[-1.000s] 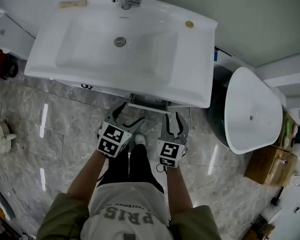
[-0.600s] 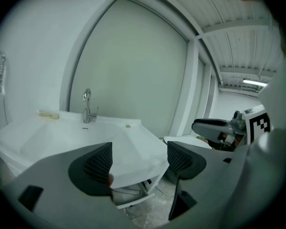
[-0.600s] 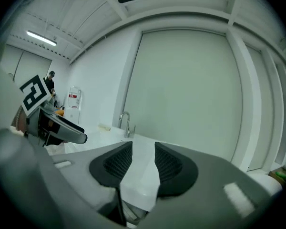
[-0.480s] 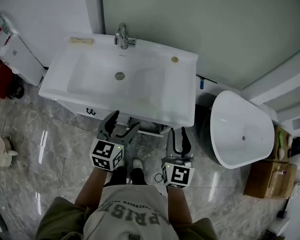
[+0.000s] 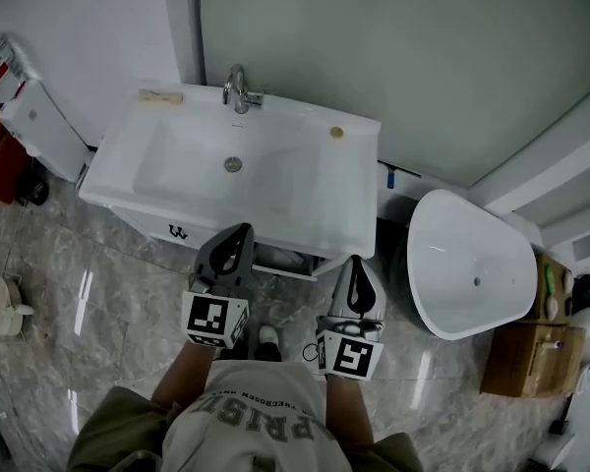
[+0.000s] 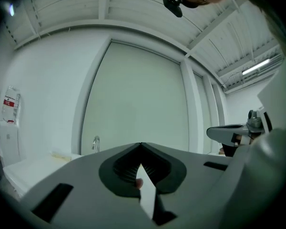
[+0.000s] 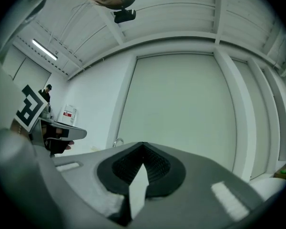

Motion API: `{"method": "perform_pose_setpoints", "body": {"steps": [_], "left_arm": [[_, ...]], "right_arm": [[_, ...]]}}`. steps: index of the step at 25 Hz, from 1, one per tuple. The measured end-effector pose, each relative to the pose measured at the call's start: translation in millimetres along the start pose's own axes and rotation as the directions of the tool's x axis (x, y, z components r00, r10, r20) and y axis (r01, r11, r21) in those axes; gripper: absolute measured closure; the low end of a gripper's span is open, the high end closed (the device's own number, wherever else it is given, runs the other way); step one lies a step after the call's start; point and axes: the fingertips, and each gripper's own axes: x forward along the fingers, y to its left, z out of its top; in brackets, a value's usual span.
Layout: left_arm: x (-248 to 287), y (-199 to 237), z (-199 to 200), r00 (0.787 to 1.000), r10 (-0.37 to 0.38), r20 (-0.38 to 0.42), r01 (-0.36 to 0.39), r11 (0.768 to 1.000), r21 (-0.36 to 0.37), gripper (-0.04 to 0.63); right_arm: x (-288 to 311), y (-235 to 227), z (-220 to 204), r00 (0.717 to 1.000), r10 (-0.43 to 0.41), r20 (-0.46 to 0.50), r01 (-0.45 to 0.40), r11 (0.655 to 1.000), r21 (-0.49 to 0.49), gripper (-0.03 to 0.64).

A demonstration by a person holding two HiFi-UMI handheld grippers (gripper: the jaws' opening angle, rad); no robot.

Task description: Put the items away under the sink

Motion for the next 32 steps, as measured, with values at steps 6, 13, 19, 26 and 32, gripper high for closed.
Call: {"method": "perform_pose_setpoints", "body": {"steps": [6, 13, 19, 26, 32], "left_arm": [[0, -7, 19, 0.998, -0.006, 0.058, 0.004, 0.999, 0.037, 0.586], [1, -12, 29, 0.996, -0.01, 0.083, 0.005, 0.998, 0.056, 0.586], [0, -16, 29, 0.996, -0.012, 0.083, 0.008, 0.998, 0.057, 0.586], [0, -21, 38, 0.992, -0.005, 0.124, 0.003, 1.0, 0.014, 0.586], [0, -19, 38, 0.993, -0.001, 0.119, -0.002, 1.0, 0.025, 0.586]], "right_arm": [[2, -1, 11, 0.999, -0.006, 0.042, 0.007, 1.0, -0.015, 0.615], [2, -4, 20, 0.997, -0.007, 0.07, 0.009, 1.0, -0.028, 0.615], [9, -1, 34, 0.996, -0.007, 0.092, 0.007, 1.0, -0.005, 0.618], [8, 0, 33, 0.995, -0.035, 0.09, 0.033, 0.999, 0.022, 0.618], [10, 1, 35, 0.996, -0.028, 0.09, 0.027, 0.999, 0.017, 0.618]]}}
